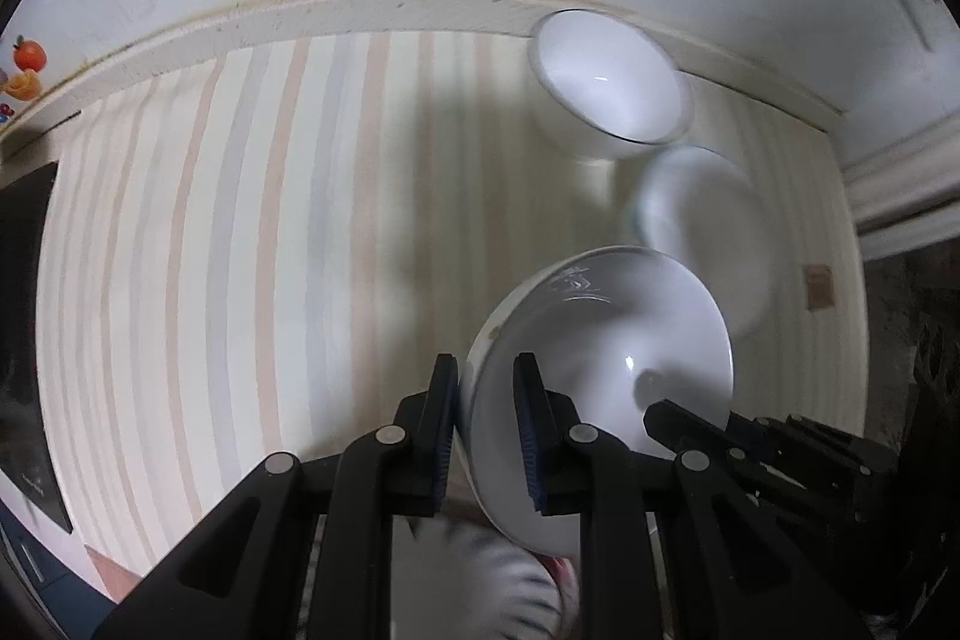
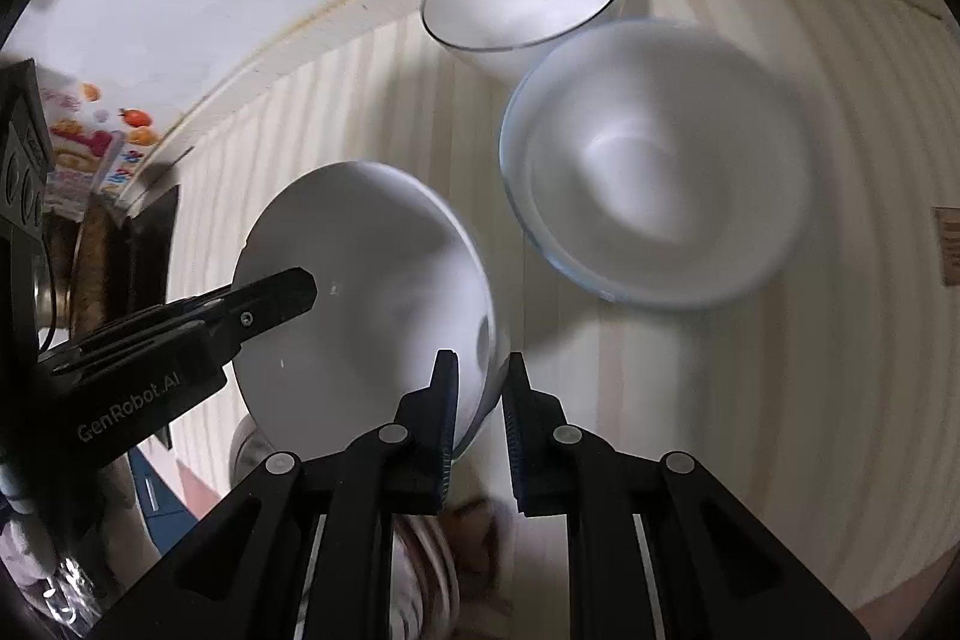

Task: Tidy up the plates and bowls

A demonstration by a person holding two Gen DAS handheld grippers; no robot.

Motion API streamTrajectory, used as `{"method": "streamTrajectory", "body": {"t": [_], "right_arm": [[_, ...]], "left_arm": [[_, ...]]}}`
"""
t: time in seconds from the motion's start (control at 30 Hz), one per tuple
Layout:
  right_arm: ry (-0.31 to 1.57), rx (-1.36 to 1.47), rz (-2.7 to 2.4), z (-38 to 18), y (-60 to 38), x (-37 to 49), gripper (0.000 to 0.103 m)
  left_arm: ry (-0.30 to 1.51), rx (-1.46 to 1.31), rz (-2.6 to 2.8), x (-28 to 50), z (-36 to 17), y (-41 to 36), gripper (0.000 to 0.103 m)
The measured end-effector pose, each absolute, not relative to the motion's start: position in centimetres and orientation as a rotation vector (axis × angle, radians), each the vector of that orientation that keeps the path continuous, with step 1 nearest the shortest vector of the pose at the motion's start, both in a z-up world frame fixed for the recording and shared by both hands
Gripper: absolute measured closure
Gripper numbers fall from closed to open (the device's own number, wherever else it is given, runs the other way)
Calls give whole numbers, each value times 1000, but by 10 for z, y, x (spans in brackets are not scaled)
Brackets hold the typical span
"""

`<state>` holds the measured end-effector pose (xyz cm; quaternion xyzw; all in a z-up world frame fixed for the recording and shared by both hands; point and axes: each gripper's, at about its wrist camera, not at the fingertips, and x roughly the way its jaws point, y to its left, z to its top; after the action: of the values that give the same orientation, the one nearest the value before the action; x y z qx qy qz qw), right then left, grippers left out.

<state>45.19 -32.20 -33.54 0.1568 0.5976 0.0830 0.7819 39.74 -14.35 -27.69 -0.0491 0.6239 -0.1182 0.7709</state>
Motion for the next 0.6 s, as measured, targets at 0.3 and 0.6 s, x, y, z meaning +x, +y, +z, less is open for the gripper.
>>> {"method": "streamTrajectory", "body": {"t": [0.3,0.6], "right_arm": [[1255,338,167,-295,-366,379,87],[1283,380,68,-317,-421,337,87]], "left_arm": [[1281,-26,-352,341,-238,-199,86],[1367,16,-444,329,-289,-250,86]]}}
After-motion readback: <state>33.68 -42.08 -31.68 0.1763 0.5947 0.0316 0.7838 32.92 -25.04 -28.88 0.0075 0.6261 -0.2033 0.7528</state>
